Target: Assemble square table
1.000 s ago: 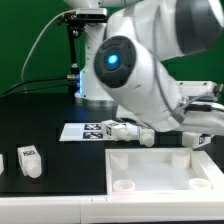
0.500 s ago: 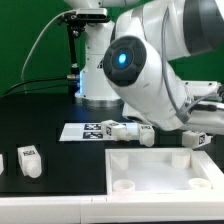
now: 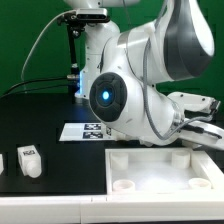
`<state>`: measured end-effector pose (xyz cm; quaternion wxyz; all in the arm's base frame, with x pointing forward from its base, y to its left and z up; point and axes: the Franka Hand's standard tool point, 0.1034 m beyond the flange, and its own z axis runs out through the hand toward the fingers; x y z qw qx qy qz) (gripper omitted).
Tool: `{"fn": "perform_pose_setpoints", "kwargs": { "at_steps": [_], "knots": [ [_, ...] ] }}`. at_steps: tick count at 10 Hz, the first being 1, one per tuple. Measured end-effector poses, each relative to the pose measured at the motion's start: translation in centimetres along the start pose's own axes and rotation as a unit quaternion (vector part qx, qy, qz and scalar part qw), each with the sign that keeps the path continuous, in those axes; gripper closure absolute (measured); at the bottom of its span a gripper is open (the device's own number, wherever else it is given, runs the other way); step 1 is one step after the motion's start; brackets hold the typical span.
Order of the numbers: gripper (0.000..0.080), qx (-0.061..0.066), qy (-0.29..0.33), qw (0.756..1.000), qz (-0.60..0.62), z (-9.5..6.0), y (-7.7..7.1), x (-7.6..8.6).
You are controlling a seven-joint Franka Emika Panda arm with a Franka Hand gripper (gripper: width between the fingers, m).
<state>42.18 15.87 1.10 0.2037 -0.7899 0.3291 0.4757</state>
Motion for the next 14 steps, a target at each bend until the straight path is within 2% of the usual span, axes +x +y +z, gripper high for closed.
{"fn": "perform_pose_setpoints", "kwargs": {
  "at_steps": [3, 4, 5, 6, 7, 8, 9, 10, 11, 12, 13, 14],
  "knots": [
    [0.0174, -0.002, -0.003, 1.0, 0.001, 0.3, 0.0, 0.1],
    [0.0348, -0.002, -0.003, 1.0, 0.001, 0.3, 0.0, 0.1],
    [0.0348, -0.002, -0.003, 1.0, 0.001, 0.3, 0.0, 0.1],
    [0.0518, -0.001, -0.002, 1.0, 0.0, 0.2, -0.1, 0.1],
    [0.0515, 0.003, 0.008, 1.0, -0.006, -0.9, -0.5, -0.2],
    [0.0515, 0.01, 0.019, 0.999, -0.025, -3.1, -0.8, -0.9],
    [0.0515, 0.02, 0.046, 0.998, -0.046, -6.1, -1.2, -1.8],
    [0.0515, 0.016, 0.072, 0.995, -0.071, -8.2, -1.6, -2.9],
    [0.0515, 0.018, 0.13, 0.988, -0.087, -9.5, -2.5, -3.4],
    [0.0515, 0.021, 0.162, 0.983, -0.087, -9.1, -2.3, -3.7],
    [0.0515, 0.026, 0.2, 0.976, -0.085, -9.2, -2.5, -3.3],
    [0.0515, 0.029, 0.231, 0.968, -0.093, -9.6, -2.8, -3.6]
  ]
}}
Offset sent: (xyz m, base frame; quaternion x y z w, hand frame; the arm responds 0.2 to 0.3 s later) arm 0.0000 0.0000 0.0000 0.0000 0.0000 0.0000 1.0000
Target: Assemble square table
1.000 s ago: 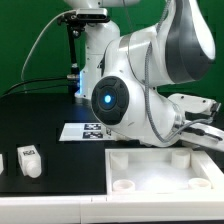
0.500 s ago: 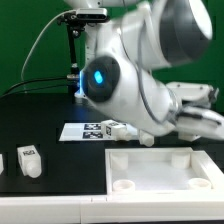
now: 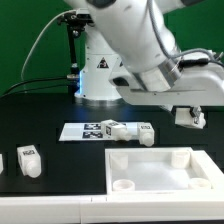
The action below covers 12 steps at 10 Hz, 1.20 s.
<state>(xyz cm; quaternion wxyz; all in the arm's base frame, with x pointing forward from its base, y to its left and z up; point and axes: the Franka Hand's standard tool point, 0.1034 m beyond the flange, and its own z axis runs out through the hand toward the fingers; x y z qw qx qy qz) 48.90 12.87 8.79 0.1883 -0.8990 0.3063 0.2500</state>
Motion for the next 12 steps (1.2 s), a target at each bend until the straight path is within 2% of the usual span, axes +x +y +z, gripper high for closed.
{"fn": "perform_pose_setpoints", "kwargs": {
  "at_steps": [1, 2, 3, 4, 7, 8, 9, 10, 11, 12],
  "knots": [
    [0.0515, -0.016, 0.014, 0.999, -0.028, -2.6, 0.0, -0.1],
    [0.0515, -0.025, 0.053, 0.996, -0.063, -6.4, -0.8, 0.7],
    [0.0515, -0.029, 0.085, 0.993, -0.08, -8.5, -2.0, 1.0],
    [0.0515, -0.023, 0.112, 0.99, -0.085, -9.2, -3.2, 1.3],
    [0.0515, -0.004, 0.213, 0.972, -0.1, -8.7, -3.6, 2.1],
    [0.0515, -0.024, 0.233, 0.963, -0.133, -8.4, -3.0, 3.7],
    [0.0515, -0.046, 0.257, 0.951, -0.166, -9.3, -3.2, 5.1],
    [0.0515, -0.052, 0.287, 0.931, -0.22, -10.7, -4.1, 6.1],
    [0.0515, -0.031, 0.335, 0.919, -0.206, -10.7, -4.6, 6.3],
    [0.0515, -0.025, 0.36, 0.909, -0.21, -10.1, -4.5, 6.0]
  ]
}}
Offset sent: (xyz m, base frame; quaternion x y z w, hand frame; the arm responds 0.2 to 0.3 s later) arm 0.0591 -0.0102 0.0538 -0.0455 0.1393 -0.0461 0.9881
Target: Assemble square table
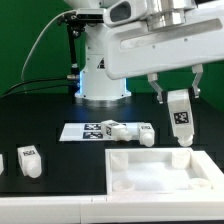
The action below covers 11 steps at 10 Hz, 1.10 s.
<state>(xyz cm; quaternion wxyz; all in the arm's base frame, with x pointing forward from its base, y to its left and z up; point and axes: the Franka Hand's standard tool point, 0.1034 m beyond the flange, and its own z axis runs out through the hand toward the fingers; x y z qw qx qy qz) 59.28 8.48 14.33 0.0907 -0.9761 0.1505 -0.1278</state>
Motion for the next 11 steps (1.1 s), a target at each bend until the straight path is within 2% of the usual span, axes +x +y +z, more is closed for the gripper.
{"fn": "perform_pose_setpoints", "kwargs": {
  "at_steps": [2, 3, 5, 6, 9, 10, 11],
  "knots": [
    [0.0515, 0.007, 0.066, 0.998, -0.008, 0.0, -0.4, 0.5],
    [0.0515, 0.005, 0.083, 0.996, -0.031, 0.6, -0.9, 0.1],
    [0.0515, -0.009, 0.079, 0.993, -0.093, 1.0, -4.4, -0.8],
    [0.0515, -0.018, 0.082, 0.992, -0.093, 1.0, -3.6, -0.5],
    [0.0514, -0.024, 0.079, 0.99, -0.113, 1.1, -3.1, -0.3],
    [0.0514, -0.039, 0.071, 0.983, -0.163, 1.2, -1.2, 1.4],
    [0.0514, -0.041, 0.072, 0.983, -0.162, 1.3, -0.8, 2.5]
  ]
}}
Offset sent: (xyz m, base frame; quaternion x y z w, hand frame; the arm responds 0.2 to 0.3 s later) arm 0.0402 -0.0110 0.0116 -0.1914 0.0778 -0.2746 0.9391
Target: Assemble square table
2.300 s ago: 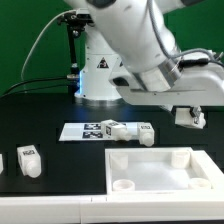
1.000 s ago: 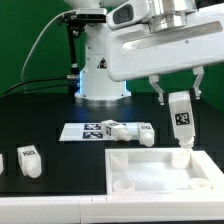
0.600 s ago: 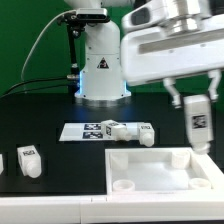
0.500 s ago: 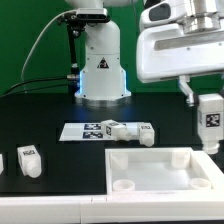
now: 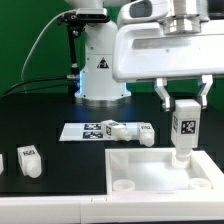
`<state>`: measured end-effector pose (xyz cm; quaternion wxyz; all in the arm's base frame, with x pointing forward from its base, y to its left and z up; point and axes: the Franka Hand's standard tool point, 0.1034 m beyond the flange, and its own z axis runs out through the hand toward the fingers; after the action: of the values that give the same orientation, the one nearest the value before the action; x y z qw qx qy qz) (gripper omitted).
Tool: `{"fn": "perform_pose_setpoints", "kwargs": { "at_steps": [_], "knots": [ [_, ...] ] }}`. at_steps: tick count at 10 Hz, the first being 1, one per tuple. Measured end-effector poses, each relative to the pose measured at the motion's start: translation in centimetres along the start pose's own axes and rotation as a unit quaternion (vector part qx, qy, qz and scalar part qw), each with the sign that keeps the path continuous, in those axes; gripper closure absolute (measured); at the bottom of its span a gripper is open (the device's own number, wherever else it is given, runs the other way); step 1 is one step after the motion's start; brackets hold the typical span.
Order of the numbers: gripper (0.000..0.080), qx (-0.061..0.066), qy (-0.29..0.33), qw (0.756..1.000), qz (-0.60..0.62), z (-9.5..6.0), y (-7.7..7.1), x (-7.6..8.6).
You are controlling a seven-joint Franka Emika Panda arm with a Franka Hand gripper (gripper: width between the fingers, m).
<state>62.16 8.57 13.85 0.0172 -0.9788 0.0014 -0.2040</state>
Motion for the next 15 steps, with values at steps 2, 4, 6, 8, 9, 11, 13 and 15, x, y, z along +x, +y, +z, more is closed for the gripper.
{"fn": "perform_pose_setpoints", "kwargs": {
  "at_steps": [2, 4, 6, 8, 9, 11, 13, 15],
  "knots": [
    [0.0514, 0.001, -0.002, 1.0, -0.003, 0.1, -0.4, -0.3],
    [0.0514, -0.001, -0.005, 1.0, -0.005, 1.0, -0.4, -0.2],
    [0.0514, -0.001, -0.002, 1.0, -0.009, 1.9, -1.0, 0.4],
    [0.0514, -0.002, -0.005, 1.0, -0.011, 2.6, -1.1, 0.3],
    [0.0514, -0.002, -0.007, 1.0, -0.007, 2.9, -1.5, 0.0],
    [0.0514, -0.001, -0.012, 1.0, -0.008, 3.5, -2.2, -0.6],
    [0.0514, -0.001, -0.008, 1.0, -0.008, 3.7, -2.5, -0.7],
    [0.0514, -0.002, -0.011, 1.0, -0.01, 4.2, -2.6, -1.1]
  ]
}}
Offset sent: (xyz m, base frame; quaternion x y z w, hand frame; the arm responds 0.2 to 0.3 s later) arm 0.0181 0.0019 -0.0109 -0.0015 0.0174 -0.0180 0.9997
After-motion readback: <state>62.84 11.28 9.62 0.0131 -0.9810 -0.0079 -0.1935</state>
